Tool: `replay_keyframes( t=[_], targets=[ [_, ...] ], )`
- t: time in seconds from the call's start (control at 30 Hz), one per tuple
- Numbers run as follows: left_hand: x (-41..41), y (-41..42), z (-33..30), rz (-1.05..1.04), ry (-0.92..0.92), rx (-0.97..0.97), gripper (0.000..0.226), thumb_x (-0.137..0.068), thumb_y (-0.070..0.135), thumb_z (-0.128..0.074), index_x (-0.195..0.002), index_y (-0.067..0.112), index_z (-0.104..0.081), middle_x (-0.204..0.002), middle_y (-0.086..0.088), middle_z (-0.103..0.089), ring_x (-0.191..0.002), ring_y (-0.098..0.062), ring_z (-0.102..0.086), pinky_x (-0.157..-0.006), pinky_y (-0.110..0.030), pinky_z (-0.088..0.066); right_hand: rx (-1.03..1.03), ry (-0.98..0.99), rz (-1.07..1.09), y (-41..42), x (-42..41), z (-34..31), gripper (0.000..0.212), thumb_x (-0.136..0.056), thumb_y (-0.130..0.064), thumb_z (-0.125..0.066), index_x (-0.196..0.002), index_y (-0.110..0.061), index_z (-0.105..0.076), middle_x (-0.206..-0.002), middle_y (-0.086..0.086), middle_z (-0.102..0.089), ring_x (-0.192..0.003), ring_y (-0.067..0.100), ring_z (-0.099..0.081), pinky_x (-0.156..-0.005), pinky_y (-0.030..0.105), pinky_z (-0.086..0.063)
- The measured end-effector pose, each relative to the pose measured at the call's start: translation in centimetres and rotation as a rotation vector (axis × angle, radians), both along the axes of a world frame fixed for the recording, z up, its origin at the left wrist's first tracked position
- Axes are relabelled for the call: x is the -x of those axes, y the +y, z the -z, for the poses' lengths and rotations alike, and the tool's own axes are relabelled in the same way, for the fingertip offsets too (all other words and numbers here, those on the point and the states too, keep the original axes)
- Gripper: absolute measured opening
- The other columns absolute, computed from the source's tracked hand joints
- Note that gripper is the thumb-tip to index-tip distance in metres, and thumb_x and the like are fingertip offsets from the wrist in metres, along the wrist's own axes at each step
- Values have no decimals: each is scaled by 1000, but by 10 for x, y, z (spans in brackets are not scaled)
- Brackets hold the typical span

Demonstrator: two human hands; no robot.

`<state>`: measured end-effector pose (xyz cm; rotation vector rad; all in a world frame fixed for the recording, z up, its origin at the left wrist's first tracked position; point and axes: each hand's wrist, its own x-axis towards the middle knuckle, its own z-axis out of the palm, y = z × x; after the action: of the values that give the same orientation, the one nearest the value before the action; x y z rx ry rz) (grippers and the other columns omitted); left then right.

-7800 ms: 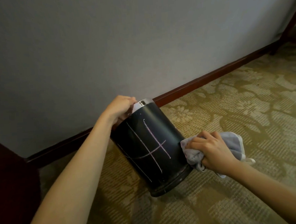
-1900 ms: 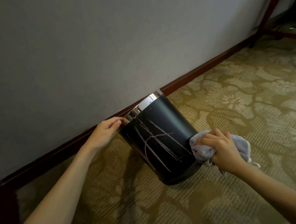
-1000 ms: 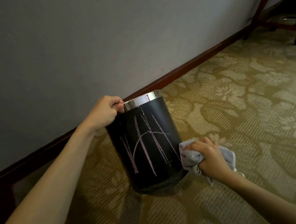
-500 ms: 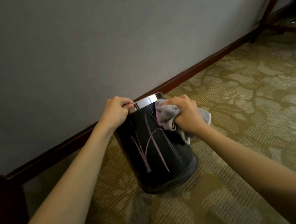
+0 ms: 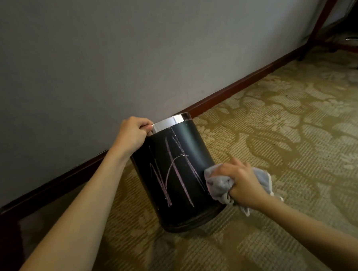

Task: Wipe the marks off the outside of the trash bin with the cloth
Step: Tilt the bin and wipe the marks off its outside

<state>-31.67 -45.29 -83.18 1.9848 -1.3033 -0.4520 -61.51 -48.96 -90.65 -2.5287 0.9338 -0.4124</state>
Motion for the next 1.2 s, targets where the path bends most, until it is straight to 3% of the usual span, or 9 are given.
replay_keyframes(
  t=[0.13, 0.23, 0.37, 0.47, 0.57, 0.67, 0.8, 1.03, 1.2],
  targets=[
    [16, -4, -4, 31, -33, 6, 25, -94, 9, -53, -82, 18, -72, -70, 5, -65, -71, -6, -58, -71, -21, -38, 64, -142, 127, -30, -46, -39, 38, -80, -1, -48, -96, -27, -70, -93, -16, -61, -96, 11, -48, -90, 37, -37],
    [20, -6, -4, 27, -42, 17, 24, -94, 10, -53, -84, 16, -73, -71, 3, -66, -73, -7, -59, -74, -23, -39, 3, -222, 148, -55, -72, -63, 28, -82, 0, -58, -95, -21, -70, -94, -7, -68, -99, 20, -58, -96, 46, -43],
    [3, -1, 2, 4, -15, 1, 23, -95, 12, -52, -87, 12, -73, -77, -6, -70, -79, -17, -63, -71, -25, -43, -2, -294, 186, -41, -77, -52, 38, -79, 6, -56, -98, -25, -70, -90, -15, -61, -97, 14, -48, -95, 45, -39],
    [-16, 5, 10, -50, 6, -3, 24, -96, 13, -51, -84, 16, -72, -77, -4, -69, -78, -16, -61, -65, -24, -41, 20, -220, 108, -19, -63, -23, 44, -76, 7, -61, -99, -30, -71, -94, -15, -57, -95, 13, -47, -88, 43, -41],
    [-32, 11, 19, -129, 35, 10, 24, -96, 13, -51, -84, 21, -70, -76, 2, -64, -82, -15, -57, -71, -28, -37, 67, -120, 36, -1, -33, 9, 51, -67, 8, -71, -98, -32, -71, -97, -10, -61, -96, 15, -52, -84, 48, -45],
    [-40, 16, 22, -140, 62, 16, 23, -96, 13, -51, -85, 20, -71, -74, 4, -64, -81, -15, -57, -73, -28, -37, 106, -101, -7, 14, -12, 24, 56, -58, 9, -77, -94, -33, -72, -94, -14, -62, -93, 8, -50, -79, 44, -46],
    [-37, 15, 19, -87, 33, 10, 23, -96, 13, -50, -86, 19, -71, -75, 0, -65, -73, -9, -55, -65, -21, -38, 170, -34, -141, 6, -15, 7, 40, -61, -7, -77, -89, -33, -69, -94, -20, -64, -91, 16, -52, -74, 44, -42],
    [-16, 3, 10, -17, -14, 4, 25, -96, 11, -51, -80, 16, -70, -67, 4, -64, -63, 0, -54, -57, -10, -38, 287, -126, -82, -34, -73, -41, 50, -69, 4, -53, -104, -29, -68, -99, -18, -62, -94, 15, -45, -76, 35, -26],
    [-6, -1, 11, -1, -52, 25, 27, -95, 11, -50, -76, 17, -69, -64, 5, -63, -62, -2, -54, -53, -8, -36, 410, -140, -99, -57, -111, -68, 37, -70, -5, -63, -99, -29, -65, -99, -14, -64, -91, 12, -43, -77, 38, -31]
  ],
)
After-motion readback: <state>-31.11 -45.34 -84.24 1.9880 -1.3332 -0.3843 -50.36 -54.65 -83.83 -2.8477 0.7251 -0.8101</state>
